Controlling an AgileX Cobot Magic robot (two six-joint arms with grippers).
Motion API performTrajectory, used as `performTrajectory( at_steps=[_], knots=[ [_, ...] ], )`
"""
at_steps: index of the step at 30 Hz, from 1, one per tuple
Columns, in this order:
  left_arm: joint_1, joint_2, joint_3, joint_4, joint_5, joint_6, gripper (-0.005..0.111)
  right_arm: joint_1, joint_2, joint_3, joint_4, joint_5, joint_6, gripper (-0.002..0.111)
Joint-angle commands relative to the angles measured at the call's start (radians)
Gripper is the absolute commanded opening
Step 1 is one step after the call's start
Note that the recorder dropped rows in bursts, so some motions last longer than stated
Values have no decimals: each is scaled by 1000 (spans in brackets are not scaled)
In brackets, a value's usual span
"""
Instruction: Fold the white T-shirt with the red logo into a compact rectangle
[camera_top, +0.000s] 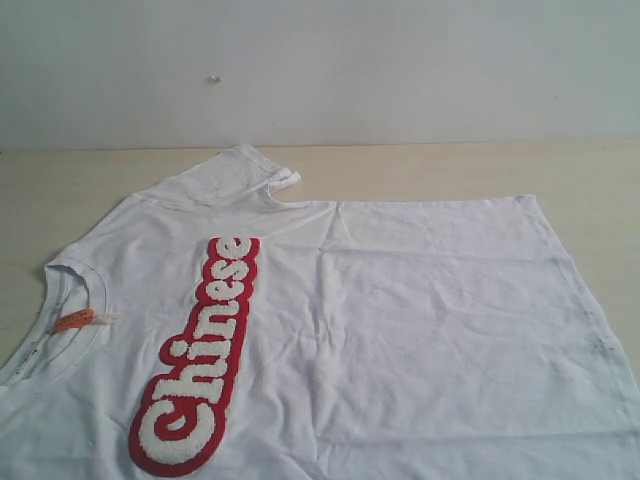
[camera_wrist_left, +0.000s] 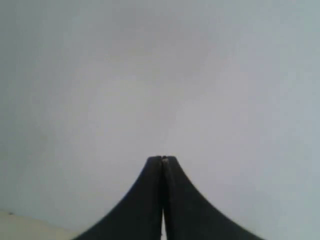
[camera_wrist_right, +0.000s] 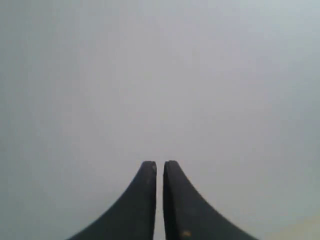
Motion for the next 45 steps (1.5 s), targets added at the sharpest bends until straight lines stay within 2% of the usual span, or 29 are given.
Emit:
performTrajectory(
  at_steps=[1, 5, 8, 11, 13, 18, 23, 27, 31, 34, 36, 39, 42, 45],
  knots=[
    [3, -5, -33, 6, -39, -264, 0, -4, -6, -14, -22, -87, 113, 7],
    [3, 80, -247, 166, 118, -270, 0, -4, -6, -186, -69, 99, 131, 7],
    [3, 264, -426, 301, 216, -270, 0, -4, 70, -344, -69, 217, 51, 7],
    [-31, 455, -558, 336, 345, -264, 0, -4, 193, -475, -69, 377, -46, 7],
    [-80, 598, -617, 336, 398, -199, 0, -4, 292, -550, -69, 471, -111, 7],
    [-280, 987, -786, 325, 566, 43, 0, -2, 531, -642, -40, 671, -325, 7],
    [-356, 1233, -934, 262, 725, 288, 0, 15, 696, -642, 137, 673, -550, 7],
    [-356, 1391, -1040, 94, 839, 589, 0, 38, 850, -671, 268, 741, -768, 7],
    [-354, 1521, -1100, -146, 948, 951, 0, 50, 1033, -790, 290, 930, -832, 7],
    [-310, 1605, -1129, -348, 1115, 1316, 0, 50, 1154, -856, 298, 1022, -873, 7],
    [-259, 1648, -1145, -406, 1210, 1464, 0, 50, 1207, -870, 298, 1044, -926, 7],
    [-193, 1683, -1154, -386, 1267, 1541, 0, 50, 1287, -870, 298, 1051, -1072, 7],
    [-145, 1700, -1152, -285, 1308, 1640, 0, 50, 1343, -870, 298, 1047, -1153, 7],
    [-127, 1704, -1142, -156, 1314, 1750, 0, 50, 1383, -870, 300, 1052, -1246, 8]
  ],
)
